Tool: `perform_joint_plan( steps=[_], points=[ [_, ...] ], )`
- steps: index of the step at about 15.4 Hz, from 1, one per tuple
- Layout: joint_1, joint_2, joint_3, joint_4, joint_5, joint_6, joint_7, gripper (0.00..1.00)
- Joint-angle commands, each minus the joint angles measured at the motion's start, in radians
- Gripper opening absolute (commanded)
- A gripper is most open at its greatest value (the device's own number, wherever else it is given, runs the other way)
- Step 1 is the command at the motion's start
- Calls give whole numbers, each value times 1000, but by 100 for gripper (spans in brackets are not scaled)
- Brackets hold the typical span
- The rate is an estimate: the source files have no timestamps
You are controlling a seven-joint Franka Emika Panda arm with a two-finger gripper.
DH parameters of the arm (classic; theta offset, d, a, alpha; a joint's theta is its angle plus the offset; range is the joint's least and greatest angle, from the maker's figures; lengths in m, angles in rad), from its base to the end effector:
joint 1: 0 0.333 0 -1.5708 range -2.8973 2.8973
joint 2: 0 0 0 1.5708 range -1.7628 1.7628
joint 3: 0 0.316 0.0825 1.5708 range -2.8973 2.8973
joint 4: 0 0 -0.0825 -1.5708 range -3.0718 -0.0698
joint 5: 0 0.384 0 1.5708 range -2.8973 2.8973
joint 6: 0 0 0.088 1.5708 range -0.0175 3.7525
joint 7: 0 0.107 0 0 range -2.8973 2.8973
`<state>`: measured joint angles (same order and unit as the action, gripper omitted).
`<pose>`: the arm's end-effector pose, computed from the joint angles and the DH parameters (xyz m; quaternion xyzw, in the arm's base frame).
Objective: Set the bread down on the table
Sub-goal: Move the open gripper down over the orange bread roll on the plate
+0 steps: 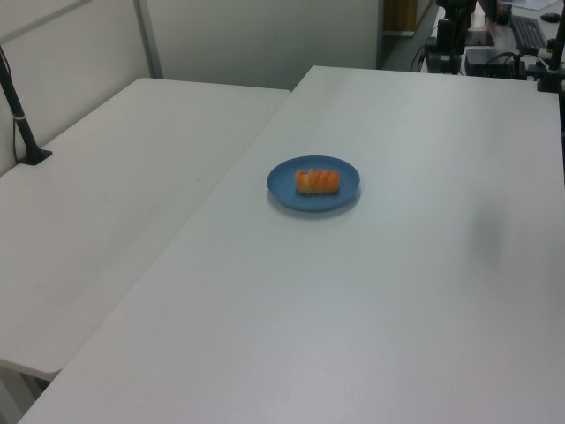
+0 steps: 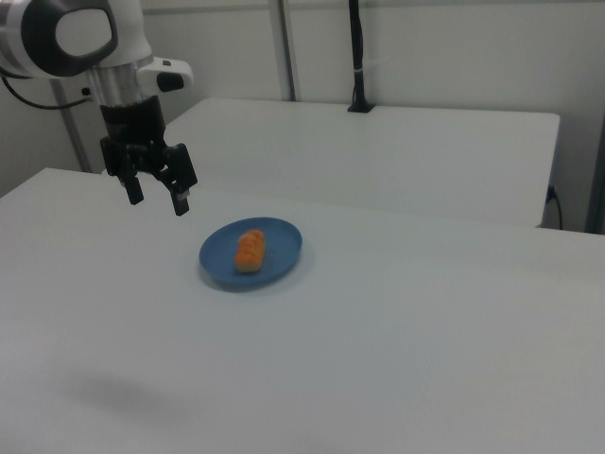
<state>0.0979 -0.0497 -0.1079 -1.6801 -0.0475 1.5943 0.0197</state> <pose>0.5390 -0.0117 0.6020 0.9995 -0.0137 -0.0181 0.0211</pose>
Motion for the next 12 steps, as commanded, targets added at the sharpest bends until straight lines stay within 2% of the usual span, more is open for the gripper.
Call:
perform_joint_plan(
  steps=[1, 7, 12],
  points=[
    [5, 11, -4, 14, 40, 19, -24, 100],
    [3, 31, -4, 17, 67, 36, -27, 100],
    [3, 123, -3, 85, 92, 217, -72, 100]
  ],
)
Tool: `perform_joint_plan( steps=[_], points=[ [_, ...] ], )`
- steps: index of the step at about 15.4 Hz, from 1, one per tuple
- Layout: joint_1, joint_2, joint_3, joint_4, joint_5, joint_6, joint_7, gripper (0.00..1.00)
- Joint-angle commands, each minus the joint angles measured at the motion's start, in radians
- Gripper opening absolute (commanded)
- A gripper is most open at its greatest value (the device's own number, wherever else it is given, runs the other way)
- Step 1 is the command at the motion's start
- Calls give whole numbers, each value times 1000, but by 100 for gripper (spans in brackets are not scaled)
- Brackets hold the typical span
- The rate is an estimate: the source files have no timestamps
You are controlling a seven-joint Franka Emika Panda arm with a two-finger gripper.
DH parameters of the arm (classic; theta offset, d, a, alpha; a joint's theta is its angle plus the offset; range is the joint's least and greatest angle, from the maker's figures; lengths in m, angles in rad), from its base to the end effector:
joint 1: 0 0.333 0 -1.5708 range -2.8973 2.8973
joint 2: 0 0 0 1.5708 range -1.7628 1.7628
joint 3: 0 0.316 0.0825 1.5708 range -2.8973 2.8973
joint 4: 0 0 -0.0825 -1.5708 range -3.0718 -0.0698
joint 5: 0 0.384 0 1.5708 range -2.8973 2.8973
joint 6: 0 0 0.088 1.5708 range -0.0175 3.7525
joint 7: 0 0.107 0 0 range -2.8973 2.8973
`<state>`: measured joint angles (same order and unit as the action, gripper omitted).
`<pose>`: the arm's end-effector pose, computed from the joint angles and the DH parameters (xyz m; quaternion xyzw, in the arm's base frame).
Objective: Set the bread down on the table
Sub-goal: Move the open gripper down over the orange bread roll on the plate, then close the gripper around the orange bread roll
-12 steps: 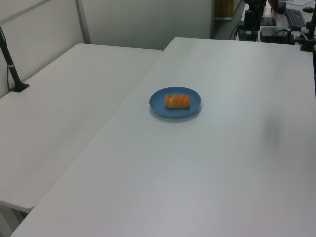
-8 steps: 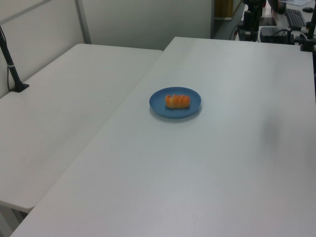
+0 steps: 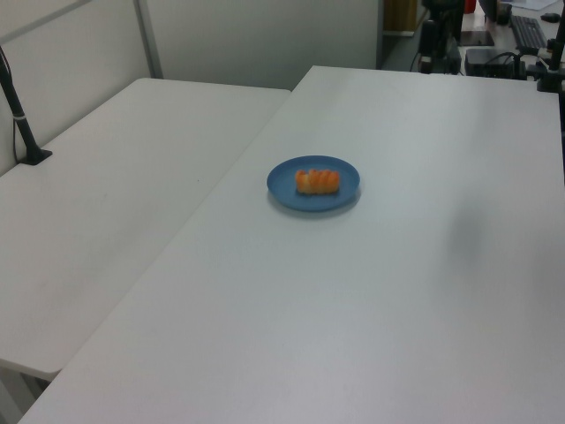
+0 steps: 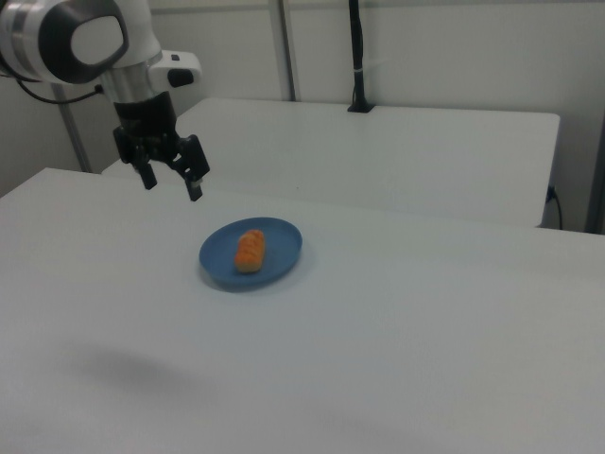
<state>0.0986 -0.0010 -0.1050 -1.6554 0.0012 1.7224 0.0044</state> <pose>0.5668 -0.0035 0.5985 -0.9994 0.0055 -0.0340 0.0006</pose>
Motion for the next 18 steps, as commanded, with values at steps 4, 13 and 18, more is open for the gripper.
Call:
perform_joint_plan(
  steps=[4, 13, 18],
  points=[
    [1, 168, -5, 62, 56, 279, -128, 100],
    [9, 435, 7, 62, 54, 719, -135, 100],
    [36, 548, 13, 62, 43, 862, -139, 100]
  ],
)
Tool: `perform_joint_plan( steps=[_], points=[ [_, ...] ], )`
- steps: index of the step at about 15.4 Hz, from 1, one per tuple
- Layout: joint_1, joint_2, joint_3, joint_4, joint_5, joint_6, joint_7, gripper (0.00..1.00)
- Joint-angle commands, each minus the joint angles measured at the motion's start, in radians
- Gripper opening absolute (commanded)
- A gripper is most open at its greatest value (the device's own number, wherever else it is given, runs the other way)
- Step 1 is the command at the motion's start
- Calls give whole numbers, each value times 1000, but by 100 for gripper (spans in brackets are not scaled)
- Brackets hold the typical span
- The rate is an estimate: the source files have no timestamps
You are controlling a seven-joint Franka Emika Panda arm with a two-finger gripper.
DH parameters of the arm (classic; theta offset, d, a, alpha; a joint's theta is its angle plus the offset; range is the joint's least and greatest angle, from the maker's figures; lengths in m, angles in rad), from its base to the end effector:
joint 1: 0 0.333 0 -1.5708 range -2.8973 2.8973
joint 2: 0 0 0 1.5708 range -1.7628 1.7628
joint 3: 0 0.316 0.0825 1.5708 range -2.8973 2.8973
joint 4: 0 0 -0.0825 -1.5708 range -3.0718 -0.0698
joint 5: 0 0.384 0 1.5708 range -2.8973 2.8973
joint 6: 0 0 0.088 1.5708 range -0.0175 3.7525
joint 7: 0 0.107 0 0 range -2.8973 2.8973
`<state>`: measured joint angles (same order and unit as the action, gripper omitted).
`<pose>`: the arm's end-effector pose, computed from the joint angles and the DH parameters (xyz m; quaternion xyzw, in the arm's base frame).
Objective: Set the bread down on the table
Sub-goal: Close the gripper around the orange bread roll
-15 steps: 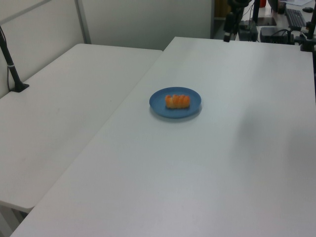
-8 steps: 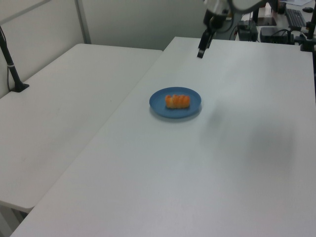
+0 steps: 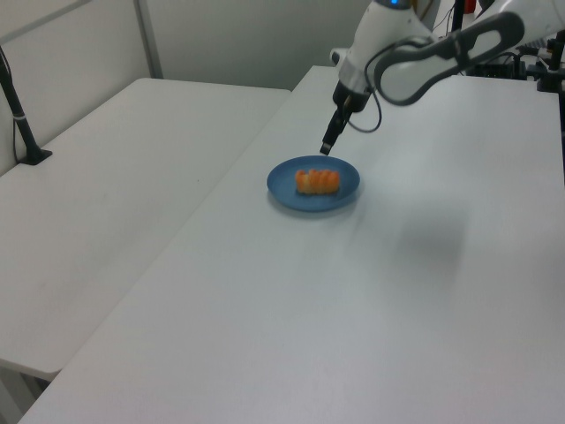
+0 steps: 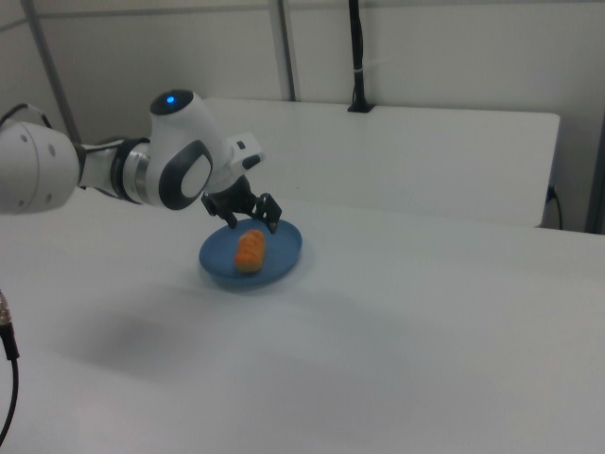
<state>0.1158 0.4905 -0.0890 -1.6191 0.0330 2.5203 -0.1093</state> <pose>0.7163 0.0286 0.3848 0.9766 0.0648 0.2044 0.0157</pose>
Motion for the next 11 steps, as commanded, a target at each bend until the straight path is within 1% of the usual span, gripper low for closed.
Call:
perform_joint_plan(
  steps=[1, 4, 6, 7, 8, 9, 11],
  points=[
    [21, 72, -3, 25, 11, 90, -24, 100],
    [21, 117, 6, 25, 7, 127, -26, 100],
    [21, 129, 9, 25, 2, 144, -23, 100],
    [21, 131, 9, 25, 2, 147, -18, 98],
    [25, 131, 11, 25, 1, 147, -16, 91],
    [31, 129, 11, 25, 1, 147, -13, 79],
    [36, 129, 11, 25, 2, 147, -12, 64]
  ],
)
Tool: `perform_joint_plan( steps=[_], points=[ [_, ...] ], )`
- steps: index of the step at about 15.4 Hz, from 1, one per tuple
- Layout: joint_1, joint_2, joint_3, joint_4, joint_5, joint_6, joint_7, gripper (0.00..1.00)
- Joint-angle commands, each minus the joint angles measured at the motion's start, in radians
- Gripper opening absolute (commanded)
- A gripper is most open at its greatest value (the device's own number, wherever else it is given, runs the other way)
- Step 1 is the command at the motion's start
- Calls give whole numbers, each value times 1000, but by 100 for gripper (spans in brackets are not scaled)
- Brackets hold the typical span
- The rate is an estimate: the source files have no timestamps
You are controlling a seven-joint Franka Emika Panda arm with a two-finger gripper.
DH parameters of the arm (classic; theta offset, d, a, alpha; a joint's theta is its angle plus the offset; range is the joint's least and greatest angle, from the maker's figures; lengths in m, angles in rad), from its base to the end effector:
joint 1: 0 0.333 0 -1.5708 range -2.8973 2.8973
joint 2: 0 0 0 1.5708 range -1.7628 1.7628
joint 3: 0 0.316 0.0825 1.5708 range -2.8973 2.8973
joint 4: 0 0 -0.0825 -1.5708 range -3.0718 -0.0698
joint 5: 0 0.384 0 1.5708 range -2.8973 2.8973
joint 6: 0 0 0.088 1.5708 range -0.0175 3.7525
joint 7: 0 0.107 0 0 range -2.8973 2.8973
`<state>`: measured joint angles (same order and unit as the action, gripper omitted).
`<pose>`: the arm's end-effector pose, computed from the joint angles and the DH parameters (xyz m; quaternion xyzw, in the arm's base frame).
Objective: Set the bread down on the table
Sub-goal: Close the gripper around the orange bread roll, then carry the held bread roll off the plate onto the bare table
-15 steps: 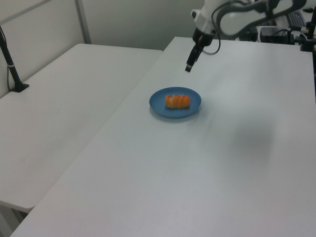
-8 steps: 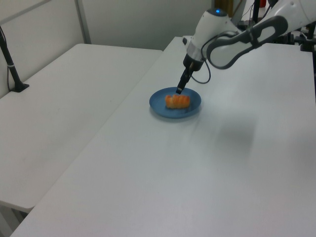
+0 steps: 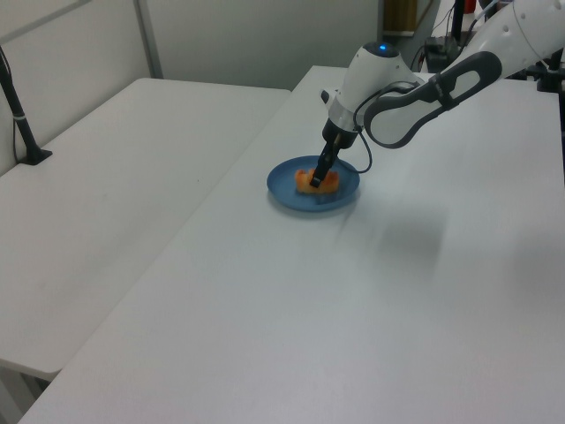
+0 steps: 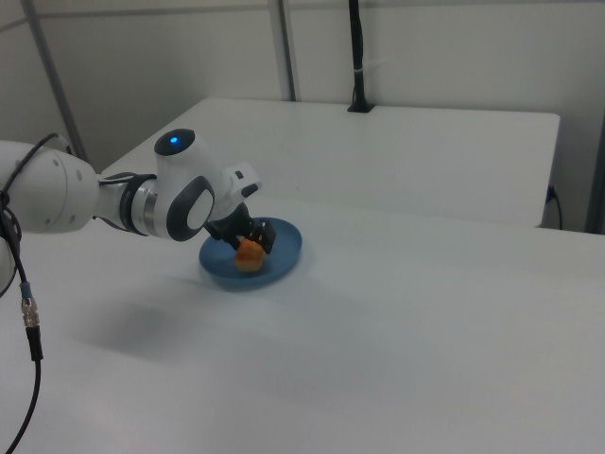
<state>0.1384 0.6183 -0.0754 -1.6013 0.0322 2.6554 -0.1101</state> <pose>0.7291 0.0546 0.3176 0.9725 0.0836 0.2168 0.0145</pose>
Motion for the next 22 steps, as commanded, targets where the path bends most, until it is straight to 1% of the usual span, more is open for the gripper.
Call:
perform_joint_plan(
  steps=[1, 3, 5, 6, 10, 12, 15, 17, 19, 20, 22],
  points=[
    [20, 0, 0, 8, 3, 11, -10, 57],
    [26, -3, 3, 8, 2, 11, 6, 47],
    [26, -9, 3, 8, 2, 11, 6, 34],
    [24, -14, 2, 8, 2, 9, 6, 31],
    [27, -64, 3, 0, 5, -8, 16, 31],
    [44, -80, 3, 8, -2, -34, 75, 31],
    [113, -97, 0, 9, -5, -37, 139, 31],
    [173, -91, 0, 9, -38, -35, 191, 32],
    [217, -89, 0, 9, -58, -32, 251, 32],
    [251, -83, 0, 9, -58, -31, 285, 32],
    [288, -74, -1, 9, -61, -32, 354, 33]
  ],
)
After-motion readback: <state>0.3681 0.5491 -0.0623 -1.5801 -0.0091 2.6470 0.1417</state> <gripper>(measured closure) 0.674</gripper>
